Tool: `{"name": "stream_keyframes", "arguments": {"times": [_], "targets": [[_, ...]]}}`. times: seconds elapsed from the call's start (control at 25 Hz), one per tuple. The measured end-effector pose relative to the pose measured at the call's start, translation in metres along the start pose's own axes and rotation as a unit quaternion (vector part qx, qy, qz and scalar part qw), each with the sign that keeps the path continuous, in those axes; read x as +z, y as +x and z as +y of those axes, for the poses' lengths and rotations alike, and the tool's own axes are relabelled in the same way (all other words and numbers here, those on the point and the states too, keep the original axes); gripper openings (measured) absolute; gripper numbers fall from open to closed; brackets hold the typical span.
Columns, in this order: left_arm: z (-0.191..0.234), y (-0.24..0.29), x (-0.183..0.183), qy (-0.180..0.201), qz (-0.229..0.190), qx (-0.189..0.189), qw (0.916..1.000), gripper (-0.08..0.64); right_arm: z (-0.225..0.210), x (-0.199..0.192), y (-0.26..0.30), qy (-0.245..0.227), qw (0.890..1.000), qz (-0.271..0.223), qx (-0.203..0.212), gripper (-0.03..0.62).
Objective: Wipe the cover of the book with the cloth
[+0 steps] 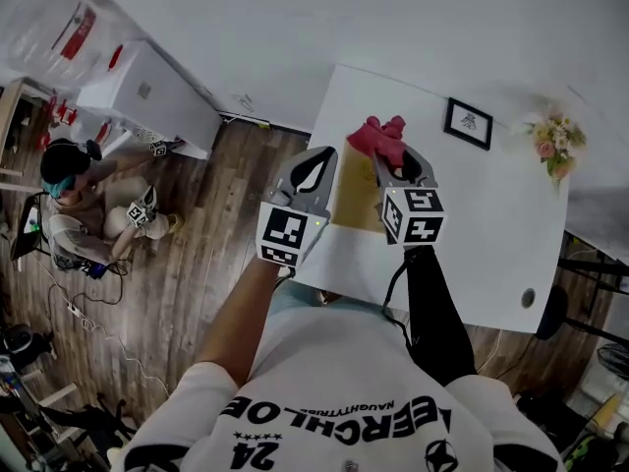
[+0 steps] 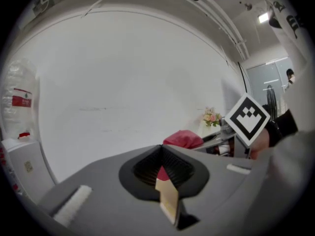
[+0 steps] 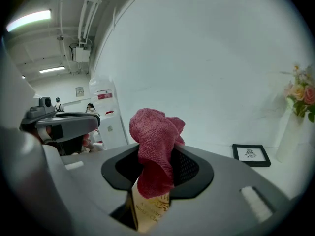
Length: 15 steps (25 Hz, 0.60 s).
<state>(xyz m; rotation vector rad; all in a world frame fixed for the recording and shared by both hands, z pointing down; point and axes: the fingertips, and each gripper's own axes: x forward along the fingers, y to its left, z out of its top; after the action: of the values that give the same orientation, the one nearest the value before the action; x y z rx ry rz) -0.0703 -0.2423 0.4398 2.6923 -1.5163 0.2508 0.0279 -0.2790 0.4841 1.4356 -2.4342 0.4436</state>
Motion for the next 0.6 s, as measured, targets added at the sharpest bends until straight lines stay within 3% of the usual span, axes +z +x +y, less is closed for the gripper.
{"name": "stream_keyframes", "arguments": {"times": [0.32,0.6], "targets": [[0.003,0.017,-0.051,-0.032,0.050,-0.017,0.9981,0.054,0.015,-0.041,0.060,-0.026,0.997,0.067,0.038,0.137],[0.006,0.012,-0.082,-0.060,0.082,-0.011,0.9948,0.054,0.020,-0.087,0.086,0.001,0.989,0.143,0.044,0.137]]}}
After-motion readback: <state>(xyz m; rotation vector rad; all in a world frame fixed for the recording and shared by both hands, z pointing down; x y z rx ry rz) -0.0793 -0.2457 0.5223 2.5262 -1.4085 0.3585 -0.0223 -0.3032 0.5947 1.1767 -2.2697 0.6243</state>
